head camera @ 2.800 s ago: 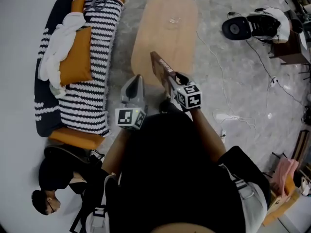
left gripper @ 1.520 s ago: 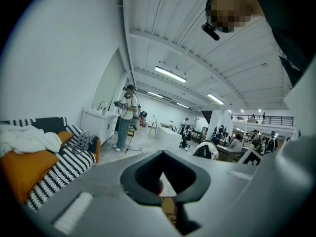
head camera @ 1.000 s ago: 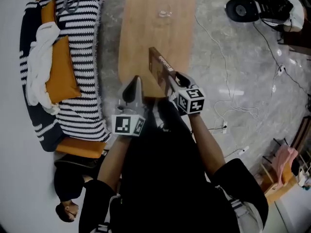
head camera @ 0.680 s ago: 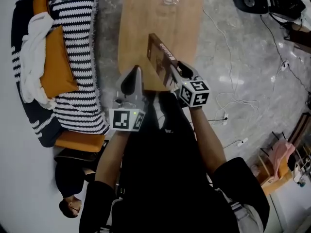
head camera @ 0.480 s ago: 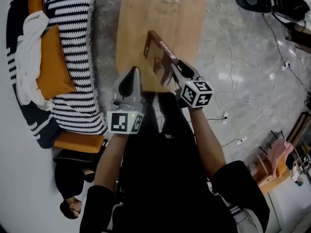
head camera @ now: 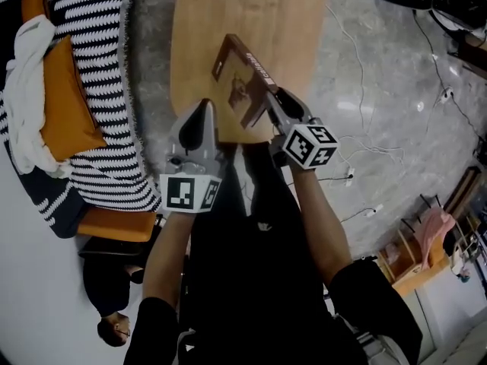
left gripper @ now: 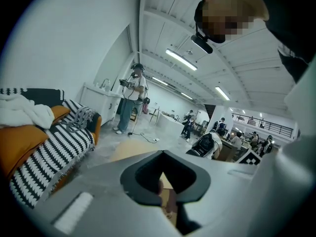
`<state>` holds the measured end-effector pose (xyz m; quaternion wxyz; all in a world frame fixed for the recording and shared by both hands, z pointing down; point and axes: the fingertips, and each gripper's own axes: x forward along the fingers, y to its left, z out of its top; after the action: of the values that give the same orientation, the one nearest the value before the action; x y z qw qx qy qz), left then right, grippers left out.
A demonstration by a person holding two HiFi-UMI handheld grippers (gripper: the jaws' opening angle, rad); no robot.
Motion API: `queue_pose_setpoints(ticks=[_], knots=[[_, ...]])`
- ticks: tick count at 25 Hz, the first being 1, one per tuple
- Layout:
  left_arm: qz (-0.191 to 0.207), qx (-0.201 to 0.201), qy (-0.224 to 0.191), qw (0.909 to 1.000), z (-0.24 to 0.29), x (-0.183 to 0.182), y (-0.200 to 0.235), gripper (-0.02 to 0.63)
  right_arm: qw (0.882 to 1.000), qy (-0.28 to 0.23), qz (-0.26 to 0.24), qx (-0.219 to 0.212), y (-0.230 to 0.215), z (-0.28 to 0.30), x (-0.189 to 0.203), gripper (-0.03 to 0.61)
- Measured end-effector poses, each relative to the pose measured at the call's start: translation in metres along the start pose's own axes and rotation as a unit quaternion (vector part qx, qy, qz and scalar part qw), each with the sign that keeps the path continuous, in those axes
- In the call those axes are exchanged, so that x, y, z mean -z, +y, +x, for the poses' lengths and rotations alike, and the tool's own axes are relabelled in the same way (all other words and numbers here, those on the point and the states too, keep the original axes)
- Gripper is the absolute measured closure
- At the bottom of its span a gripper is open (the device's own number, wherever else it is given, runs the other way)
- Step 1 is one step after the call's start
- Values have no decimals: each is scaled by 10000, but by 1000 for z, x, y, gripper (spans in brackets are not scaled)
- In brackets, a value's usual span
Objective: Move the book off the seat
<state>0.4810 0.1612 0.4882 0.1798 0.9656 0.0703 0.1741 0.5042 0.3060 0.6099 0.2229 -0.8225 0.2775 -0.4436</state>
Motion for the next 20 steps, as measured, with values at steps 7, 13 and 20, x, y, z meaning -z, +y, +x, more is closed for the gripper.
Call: queue_pose_setpoints(ticks=[7,13,20], knots=[[-77,33,110,9999,7,23,8,608,9987,-194,471,-83,-16,11,5,439],[-152,-15,195,9997,12,39,15,607,9928,-425,1083,-301,-40,14,11,436],[-210,28,297,9993,22,60,20,607,9822,-674,1630,-650,-61,21,21,433]])
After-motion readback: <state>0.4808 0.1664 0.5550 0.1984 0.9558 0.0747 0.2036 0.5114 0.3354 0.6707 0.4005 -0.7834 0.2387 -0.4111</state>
